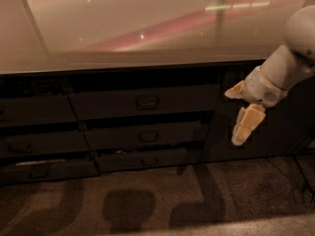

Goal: Open top drawer

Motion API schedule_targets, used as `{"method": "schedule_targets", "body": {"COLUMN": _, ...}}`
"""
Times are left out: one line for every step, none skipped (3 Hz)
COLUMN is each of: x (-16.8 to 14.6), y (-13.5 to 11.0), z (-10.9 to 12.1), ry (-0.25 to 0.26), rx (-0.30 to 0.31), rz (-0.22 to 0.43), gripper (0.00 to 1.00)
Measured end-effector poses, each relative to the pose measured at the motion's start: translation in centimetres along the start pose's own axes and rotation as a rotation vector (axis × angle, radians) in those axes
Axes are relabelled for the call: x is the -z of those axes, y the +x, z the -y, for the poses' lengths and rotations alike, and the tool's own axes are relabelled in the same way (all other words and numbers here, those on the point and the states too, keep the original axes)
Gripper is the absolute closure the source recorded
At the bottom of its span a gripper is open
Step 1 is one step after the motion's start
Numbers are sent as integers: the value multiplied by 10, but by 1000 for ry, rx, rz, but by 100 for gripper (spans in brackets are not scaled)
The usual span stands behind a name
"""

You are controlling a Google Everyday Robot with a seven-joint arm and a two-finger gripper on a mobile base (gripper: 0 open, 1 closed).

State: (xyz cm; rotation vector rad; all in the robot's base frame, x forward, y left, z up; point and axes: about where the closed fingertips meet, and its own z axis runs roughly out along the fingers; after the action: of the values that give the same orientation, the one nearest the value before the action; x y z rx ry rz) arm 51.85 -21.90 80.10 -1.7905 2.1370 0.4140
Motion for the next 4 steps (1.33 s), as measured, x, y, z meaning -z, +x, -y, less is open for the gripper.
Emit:
{"method": "schedule_targets", "body": {"x": -32, "y": 12, "z": 18, "ry": -49, "rx": -32, "rz": -75, "gripper": 0}}
{"method": "schedule_targets", "body": {"x": -34, "y": 12, "z": 19, "ry": -52, "rx": -32, "rz": -79, "gripper": 0}}
{"method": "schedule_targets", "body": {"x": -31, "y": 13, "z": 6, "ry": 19, "rx": 26, "rz": -64, "gripper": 0}}
{"method": "schedule_targets", "body": {"x": -19, "y": 13, "z": -35, "ry": 154, "rx": 168, "rz": -26, "gripper": 0}}
